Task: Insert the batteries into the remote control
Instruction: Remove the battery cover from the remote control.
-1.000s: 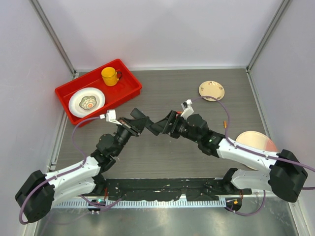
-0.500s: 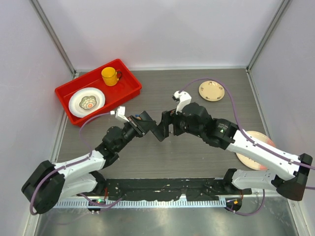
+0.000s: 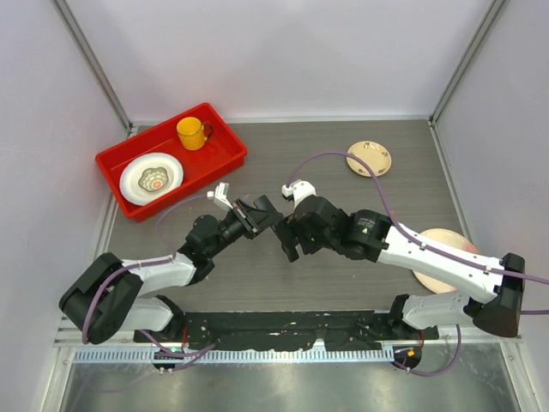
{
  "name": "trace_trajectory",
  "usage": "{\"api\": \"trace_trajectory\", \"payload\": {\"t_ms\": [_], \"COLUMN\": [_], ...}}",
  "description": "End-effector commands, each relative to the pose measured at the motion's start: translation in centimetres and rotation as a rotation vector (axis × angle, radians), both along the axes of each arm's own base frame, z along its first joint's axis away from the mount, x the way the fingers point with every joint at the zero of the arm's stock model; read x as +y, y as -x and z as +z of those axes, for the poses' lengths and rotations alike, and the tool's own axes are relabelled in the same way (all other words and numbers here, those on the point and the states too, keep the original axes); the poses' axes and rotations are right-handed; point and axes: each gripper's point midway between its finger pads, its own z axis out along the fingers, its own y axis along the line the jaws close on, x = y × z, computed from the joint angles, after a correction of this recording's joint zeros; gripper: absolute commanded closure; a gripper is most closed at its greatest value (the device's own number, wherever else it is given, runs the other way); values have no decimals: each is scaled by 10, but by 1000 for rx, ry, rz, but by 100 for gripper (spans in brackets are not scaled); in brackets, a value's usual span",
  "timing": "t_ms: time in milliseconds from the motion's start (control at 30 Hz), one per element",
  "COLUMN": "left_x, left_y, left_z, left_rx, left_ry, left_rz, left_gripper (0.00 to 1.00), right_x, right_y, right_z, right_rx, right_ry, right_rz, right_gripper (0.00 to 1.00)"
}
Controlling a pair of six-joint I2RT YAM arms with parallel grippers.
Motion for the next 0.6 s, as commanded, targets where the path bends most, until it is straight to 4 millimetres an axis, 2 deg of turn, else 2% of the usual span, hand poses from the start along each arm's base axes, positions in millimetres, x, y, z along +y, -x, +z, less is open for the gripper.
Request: {"api": "trace_trajectory", "payload": {"t_ms": [0,433,567], "left_x": [-7,-7,-7], "left_y": [2,5,5], "left_z": [47,47,48], "left_rx": [-107,-107,-109], "left_ry": [111,109,111], "left_rz": [-45,-59,-59], "left_gripper": [100,100,100], "right_x": [5,22,23], "right_y": [-2,-9,-9], "right_z": [-1,-9,-10], "right_rx": [-25,-22,-19], "right_ry": [1,24,25], "right_rz": [3,36,42], "right_gripper": [11,17,23]}}
